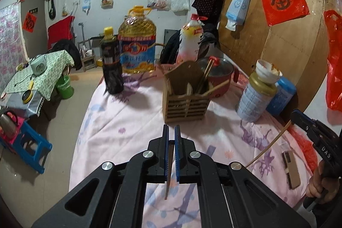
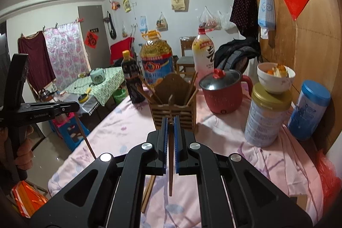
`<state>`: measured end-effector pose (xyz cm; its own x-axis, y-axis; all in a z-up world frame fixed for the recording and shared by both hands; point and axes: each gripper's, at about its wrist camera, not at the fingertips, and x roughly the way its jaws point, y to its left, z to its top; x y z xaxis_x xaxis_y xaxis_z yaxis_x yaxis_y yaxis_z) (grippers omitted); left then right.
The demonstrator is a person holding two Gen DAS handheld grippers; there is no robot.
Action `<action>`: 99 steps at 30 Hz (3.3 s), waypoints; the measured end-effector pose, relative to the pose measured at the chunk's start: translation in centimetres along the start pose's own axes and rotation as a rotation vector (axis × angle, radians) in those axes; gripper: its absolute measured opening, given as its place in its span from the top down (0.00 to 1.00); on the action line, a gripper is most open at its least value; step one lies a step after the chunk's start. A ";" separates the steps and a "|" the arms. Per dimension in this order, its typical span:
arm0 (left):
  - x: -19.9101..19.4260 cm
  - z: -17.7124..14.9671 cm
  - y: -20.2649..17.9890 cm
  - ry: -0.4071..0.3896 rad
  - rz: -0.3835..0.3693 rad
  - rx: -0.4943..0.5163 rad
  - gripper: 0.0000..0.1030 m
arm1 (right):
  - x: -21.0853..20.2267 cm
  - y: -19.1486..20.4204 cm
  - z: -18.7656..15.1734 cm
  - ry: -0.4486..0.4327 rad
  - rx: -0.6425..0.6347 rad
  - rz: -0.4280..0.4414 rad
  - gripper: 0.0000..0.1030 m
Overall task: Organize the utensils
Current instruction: 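Carry the left tool's chopstick to the holder while the right tool carries its chopstick, then lower the left tool's chopstick into the holder while the right tool inserts its chopstick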
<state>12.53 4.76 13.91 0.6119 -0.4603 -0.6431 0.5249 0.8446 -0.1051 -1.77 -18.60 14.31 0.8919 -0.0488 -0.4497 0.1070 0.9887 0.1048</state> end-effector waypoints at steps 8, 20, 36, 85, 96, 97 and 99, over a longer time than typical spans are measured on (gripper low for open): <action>1.2 5.2 -1.3 -0.057 -0.060 0.025 0.95 | 1.2 0.2 4.0 -0.074 -0.023 0.012 0.94; 4.3 15.3 -2.4 -0.177 -0.102 0.041 0.95 | 6.1 -0.3 12.8 -0.190 -0.034 0.061 0.94; 15.0 9.2 1.9 0.120 -0.198 -0.089 0.84 | 12.4 -2.8 13.3 -0.147 -0.003 0.037 0.94; 25.9 0.9 -0.2 0.296 -0.105 -0.038 0.72 | 13.2 -4.5 11.0 -0.091 0.076 0.058 0.93; 25.3 2.5 -1.2 0.269 -0.142 0.023 0.94 | 13.3 -4.3 11.0 -0.087 0.060 0.059 0.93; 24.3 2.9 -1.5 0.247 -0.155 0.027 0.94 | 13.3 -4.3 11.1 -0.087 0.062 0.060 0.94; 21.7 4.4 -1.9 0.173 -0.182 0.032 0.94 | 13.3 -4.5 11.0 -0.094 0.071 0.057 0.94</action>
<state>27.45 -8.04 3.48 0.3967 -0.5479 -0.7365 0.6370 0.7420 -0.2090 14.46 -25.28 17.61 0.9343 -0.0089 -0.3563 0.0826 0.9778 0.1923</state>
